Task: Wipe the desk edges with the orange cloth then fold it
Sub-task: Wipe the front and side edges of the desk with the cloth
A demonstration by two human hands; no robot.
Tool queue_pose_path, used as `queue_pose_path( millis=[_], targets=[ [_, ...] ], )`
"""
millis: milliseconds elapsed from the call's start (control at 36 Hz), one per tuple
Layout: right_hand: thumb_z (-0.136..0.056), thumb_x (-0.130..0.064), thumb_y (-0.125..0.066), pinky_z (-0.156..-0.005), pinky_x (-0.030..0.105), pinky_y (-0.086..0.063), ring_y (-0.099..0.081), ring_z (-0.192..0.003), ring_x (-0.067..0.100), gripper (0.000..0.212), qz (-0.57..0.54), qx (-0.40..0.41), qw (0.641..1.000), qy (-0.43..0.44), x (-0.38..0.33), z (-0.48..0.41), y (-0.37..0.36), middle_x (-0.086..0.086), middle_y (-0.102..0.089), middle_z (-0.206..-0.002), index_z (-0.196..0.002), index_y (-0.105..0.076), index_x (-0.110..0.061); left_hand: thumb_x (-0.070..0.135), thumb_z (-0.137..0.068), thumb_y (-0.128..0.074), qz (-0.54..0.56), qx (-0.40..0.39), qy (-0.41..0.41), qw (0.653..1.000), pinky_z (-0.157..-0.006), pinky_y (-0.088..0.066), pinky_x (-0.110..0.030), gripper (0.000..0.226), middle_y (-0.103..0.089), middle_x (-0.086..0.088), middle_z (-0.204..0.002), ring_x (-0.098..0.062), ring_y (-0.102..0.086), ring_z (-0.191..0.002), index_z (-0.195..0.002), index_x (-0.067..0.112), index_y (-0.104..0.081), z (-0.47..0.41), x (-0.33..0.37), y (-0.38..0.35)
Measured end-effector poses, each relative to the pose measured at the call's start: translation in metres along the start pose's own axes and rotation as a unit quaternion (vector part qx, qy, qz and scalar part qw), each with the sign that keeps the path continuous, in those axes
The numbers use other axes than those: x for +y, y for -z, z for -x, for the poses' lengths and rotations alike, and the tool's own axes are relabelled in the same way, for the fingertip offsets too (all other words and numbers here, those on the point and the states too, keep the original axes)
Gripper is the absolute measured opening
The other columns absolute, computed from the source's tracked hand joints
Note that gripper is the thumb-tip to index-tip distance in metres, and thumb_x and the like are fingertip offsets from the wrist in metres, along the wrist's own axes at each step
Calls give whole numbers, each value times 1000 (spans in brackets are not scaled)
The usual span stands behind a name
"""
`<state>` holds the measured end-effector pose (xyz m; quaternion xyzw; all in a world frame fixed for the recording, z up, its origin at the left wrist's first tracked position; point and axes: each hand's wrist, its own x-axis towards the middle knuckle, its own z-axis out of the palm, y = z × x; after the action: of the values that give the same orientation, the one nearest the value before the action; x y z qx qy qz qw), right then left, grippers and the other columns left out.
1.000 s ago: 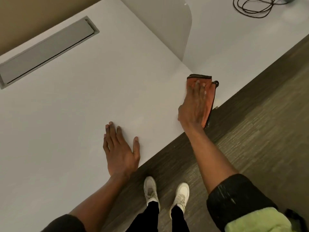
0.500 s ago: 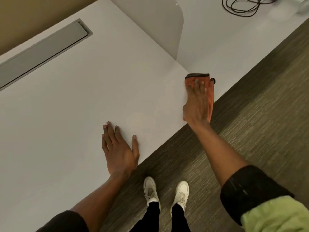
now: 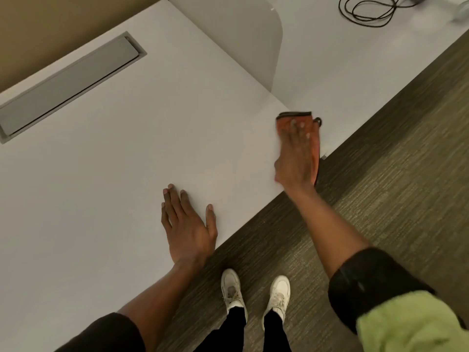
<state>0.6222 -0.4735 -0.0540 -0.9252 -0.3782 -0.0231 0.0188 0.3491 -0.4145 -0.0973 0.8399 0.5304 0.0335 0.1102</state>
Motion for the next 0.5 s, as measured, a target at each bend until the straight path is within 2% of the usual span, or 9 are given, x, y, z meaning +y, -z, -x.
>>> queue_pose_path(
  millis=[83,194,222,306,361,417,500],
  targets=[
    [-94,-9,-61,-133,49,-7,-19,-161,36,85,-40,-17,999,-30,-4,-29,-3,21,-21,-172,-165,-15,-4,64,-111,-24,4,-3,-3,1000,-138,-4,-47,85,2,-11,-184,-24,8,-171,-171,4,-19,1,0,0],
    [-91,-2,-58,-127,44,19,-17,-161,36,85,-54,22,996,74,-39,2,-5,19,-21,-173,-166,-17,-4,62,-110,-24,-1,-4,-2,1000,-138,-4,-48,84,1,-13,-184,-25,8,-171,-171,3,-19,0,-1,-1],
    [-89,2,-57,-129,44,18,-16,-162,35,86,-71,23,991,111,-50,18,-6,18,-22,-173,-166,-20,-5,62,-110,-24,-3,-4,-1,1000,-138,-4,-48,85,2,-12,-184,-25,8,-171,-171,3,-19,-1,-1,-2],
    [-84,12,-41,-134,45,-4,-11,-163,36,81,-141,-14,967,214,-72,72,-12,20,-21,-172,-163,-29,-2,63,-110,-22,-3,-10,-3,1000,-138,-3,-48,85,4,-12,-184,-24,10,-170,-172,4,-16,0,-2,-2],
    [-83,14,-38,-134,47,-11,-12,-162,36,80,-143,-35,953,264,-68,90,-15,21,-21,-172,-162,-31,0,63,-110,-21,-2,-10,-5,1000,-138,-3,-49,85,5,-12,-184,-24,11,-170,-172,4,-16,0,-2,-3],
    [-84,14,-43,-134,46,-14,-19,-162,33,81,-139,-24,954,266,-53,81,-17,18,-27,-171,-162,-33,-5,63,-110,-21,-4,-12,-4,1000,-138,-3,-49,86,5,-12,-184,-24,13,-170,-172,4,-16,0,-2,-3],
    [-85,4,-57,-134,43,-7,-23,-161,30,87,-82,18,978,191,-30,35,-13,13,-32,-170,-165,-28,-13,63,-111,-23,-3,-14,-4,1000,-138,-3,-49,85,5,-12,-184,-23,14,-170,-171,3,-18,0,-2,-2]
  ],
)
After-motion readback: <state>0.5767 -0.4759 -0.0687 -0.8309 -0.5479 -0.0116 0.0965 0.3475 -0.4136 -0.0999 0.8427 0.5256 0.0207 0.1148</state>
